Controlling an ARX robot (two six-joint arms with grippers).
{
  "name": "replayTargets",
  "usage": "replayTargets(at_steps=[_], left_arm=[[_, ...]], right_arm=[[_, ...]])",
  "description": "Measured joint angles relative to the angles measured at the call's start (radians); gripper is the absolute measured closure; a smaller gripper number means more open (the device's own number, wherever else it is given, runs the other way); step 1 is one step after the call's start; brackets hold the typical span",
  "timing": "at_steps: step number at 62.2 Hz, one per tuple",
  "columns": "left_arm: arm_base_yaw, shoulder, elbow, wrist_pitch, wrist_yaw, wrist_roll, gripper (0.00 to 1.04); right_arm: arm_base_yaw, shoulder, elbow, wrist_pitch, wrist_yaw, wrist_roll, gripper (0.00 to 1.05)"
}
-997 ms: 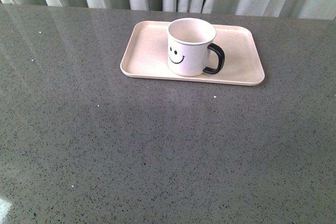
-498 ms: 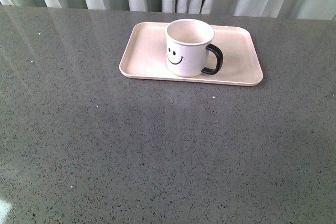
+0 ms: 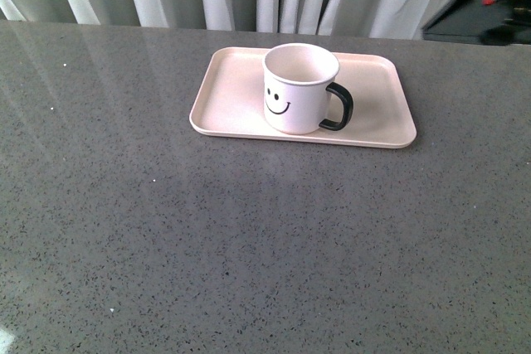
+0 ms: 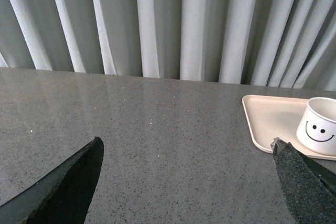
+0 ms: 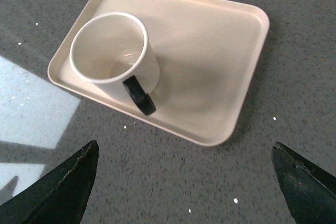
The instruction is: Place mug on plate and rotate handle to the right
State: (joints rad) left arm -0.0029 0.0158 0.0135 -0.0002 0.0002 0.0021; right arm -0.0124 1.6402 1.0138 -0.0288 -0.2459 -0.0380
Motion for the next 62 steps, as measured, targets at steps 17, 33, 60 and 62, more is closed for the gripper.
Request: replayTargets(at_steps=[17, 33, 60, 62], left_arm=[[0.0, 0.0, 0.0, 0.0, 0.0, 0.0, 0.09], [0.0, 0.0, 0.0, 0.0, 0.0, 0.0, 0.09], [0.0, 0.0, 0.0, 0.0, 0.0, 0.0, 0.09], [0.0, 0.0, 0.0, 0.0, 0.0, 0.0, 0.09]], right_arm=[[0.112, 0.359, 0.406, -0.166, 0.09, 0.099, 0.09], [0.15, 0.478, 0.55, -0.249, 0.132, 0.14, 0.09], [0.16, 0.572, 0.652, -0.307, 0.151, 0.185, 0.09], [0.162, 0.579, 0.663, -0.313, 0.153, 0.188, 0.09]])
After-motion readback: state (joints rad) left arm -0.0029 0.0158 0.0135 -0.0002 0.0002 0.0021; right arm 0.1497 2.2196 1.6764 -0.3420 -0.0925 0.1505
